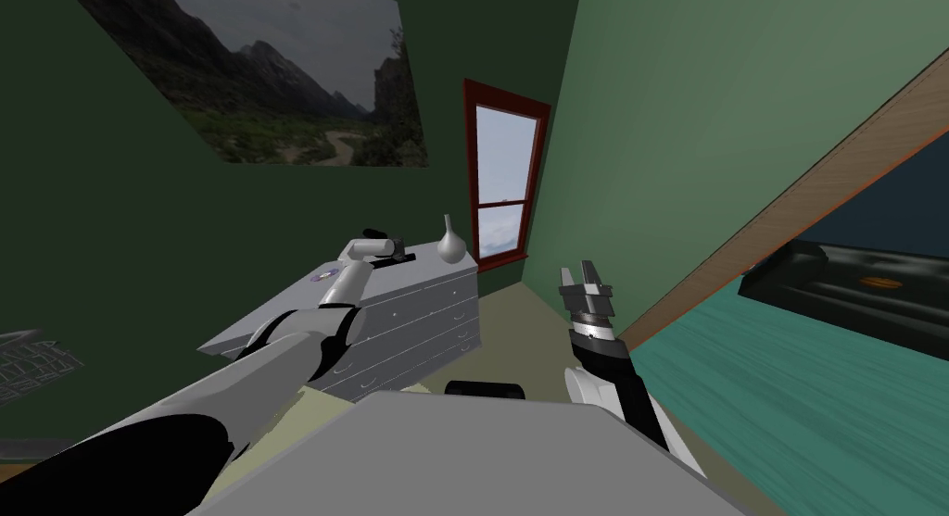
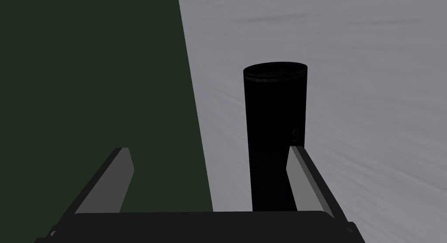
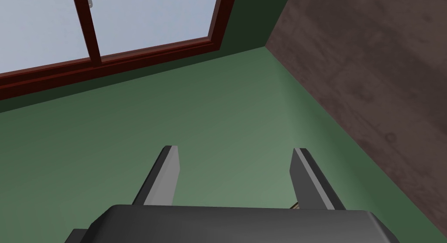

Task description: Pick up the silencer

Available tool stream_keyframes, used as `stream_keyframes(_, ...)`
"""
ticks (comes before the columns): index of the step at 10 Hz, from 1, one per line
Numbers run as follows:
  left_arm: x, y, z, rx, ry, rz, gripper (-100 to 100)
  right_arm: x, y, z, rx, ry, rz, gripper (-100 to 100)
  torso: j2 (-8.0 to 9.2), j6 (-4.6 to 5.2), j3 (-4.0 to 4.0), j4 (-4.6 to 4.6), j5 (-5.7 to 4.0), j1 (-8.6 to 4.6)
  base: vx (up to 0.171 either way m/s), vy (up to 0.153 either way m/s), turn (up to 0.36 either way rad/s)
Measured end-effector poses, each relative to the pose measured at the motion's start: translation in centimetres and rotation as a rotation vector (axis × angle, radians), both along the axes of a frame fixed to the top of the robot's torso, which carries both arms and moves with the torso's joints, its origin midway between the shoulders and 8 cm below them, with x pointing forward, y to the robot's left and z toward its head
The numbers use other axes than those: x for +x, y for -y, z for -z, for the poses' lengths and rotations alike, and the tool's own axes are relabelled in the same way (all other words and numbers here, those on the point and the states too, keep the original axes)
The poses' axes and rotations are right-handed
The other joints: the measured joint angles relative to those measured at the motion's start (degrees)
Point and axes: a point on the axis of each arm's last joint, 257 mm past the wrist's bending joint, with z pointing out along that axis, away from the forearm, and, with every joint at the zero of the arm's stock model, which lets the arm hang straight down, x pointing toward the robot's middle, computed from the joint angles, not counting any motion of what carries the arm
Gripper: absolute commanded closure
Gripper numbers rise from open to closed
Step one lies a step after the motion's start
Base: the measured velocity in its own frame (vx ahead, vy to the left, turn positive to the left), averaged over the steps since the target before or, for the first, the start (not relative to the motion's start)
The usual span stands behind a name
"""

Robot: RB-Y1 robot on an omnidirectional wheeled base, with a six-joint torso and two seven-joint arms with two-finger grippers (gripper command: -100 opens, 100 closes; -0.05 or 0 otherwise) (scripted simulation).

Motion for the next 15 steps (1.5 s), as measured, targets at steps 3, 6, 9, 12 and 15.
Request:
stream_keyframes(3,-0.9,-1.8,0.6,-0.036,-0.087,-0.038,-100,0.0,0.0,0.0,0.000,0.000,0.000,0,-0.07,0.00,-0.03,0.00,-0.01,0.02,0.047,0.003,-0.001)
stream_keyframes(6,-2.2,-2.9,1.8,-0.077,-0.179,-0.079,-100,0.0,0.0,0.0,0.000,0.000,0.000,0,-0.04,0.01,-0.03,-0.01,0.01,0.02,0.046,0.003,0.000)
stream_keyframes(9,-4.1,-4.6,2.7,-0.124,-0.264,-0.124,-100,0.0,0.0,0.0,0.000,0.000,0.000,0,-0.04,0.00,-0.02,0.00,0.00,0.02,0.043,0.003,0.003)
stream_keyframes(12,-5.7,-5.6,3.1,-0.163,-0.329,-0.158,-100,0.0,0.0,0.0,0.000,0.000,0.000,0,-0.02,0.01,-0.01,-0.01,0.00,0.02,0.043,0.005,0.001)
stream_keyframes(15,-8.1,-7.1,3.5,-0.225,-0.417,-0.214,-100,0.0,0.0,0.0,0.000,0.000,0.000,0,-0.10,0.00,-0.06,-0.03,0.02,0.06,0.066,0.012,0.002)
